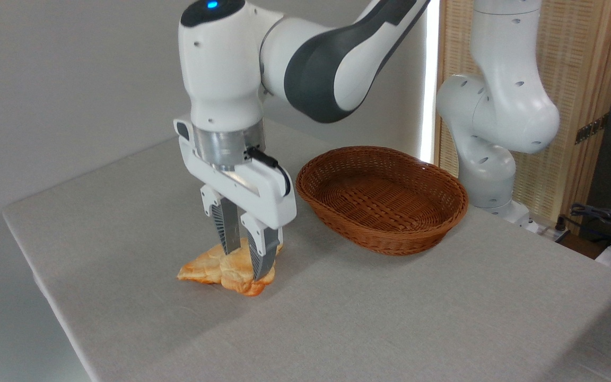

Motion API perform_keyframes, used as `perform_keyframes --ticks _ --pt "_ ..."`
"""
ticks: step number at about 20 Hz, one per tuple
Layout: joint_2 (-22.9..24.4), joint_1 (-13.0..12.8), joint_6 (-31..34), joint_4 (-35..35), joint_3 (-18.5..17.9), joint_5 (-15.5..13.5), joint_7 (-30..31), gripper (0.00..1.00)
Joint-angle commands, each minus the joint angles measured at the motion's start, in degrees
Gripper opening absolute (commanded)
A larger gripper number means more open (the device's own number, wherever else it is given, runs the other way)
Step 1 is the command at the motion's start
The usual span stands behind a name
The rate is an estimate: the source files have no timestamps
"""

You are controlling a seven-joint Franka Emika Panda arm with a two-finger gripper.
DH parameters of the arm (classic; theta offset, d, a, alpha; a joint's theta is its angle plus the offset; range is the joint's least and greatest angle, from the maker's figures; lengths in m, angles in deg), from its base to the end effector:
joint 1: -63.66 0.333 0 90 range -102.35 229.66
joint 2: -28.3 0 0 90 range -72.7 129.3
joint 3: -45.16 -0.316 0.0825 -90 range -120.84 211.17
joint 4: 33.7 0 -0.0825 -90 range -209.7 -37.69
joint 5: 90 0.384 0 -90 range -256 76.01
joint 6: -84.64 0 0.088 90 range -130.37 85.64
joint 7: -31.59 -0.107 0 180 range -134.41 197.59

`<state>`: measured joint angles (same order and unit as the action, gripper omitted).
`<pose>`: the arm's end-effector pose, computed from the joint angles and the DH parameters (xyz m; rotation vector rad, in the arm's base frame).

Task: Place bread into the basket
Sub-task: 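Close the gripper on the upper bread slice, then lift the held bread slice and carry it toward the wicker basket, then lower the bread slice into the basket and open the gripper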

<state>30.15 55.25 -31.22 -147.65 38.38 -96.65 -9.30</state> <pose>0.5537 -0.0219 0.4827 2.8738 -1.0405 0.1505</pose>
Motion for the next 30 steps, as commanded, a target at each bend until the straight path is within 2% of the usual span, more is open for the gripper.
perform_keyframes --ticks 1,4,9,12,15,19,20,24,25,27,30 --pt "4.8 -0.7 2.6 -0.3 0.1 -1.2 0.5 0.70" --pt "8.5 -1.6 7.6 -0.3 0.4 -1.2 2.4 0.70" --pt "13.5 -5.9 17.2 -0.4 0.2 -0.8 5.3 0.70" --pt "15.7 -6.4 24.3 -0.7 0.5 -0.7 5.6 0.70" --pt "17.5 -9.1 28.0 -1.6 1.2 -0.4 5.6 0.70" --pt "20.0 -12.0 29.9 -5.9 1.2 -0.3 5.5 0.71" --pt "20.4 -12.6 29.9 -7.3 1.2 -0.3 5.4 0.74" --pt "20.0 -14.2 29.2 -11.1 1.9 -0.1 4.9 0.78" --pt "19.6 -14.2 28.8 -12.2 2.6 0.8 4.9 0.82" --pt "18.1 -14.2 27.7 -13.8 4.2 1.6 4.9 0.99" --pt "15.7 -14.2 27.3 -13.7 4.6 1.6 4.9 1.00"
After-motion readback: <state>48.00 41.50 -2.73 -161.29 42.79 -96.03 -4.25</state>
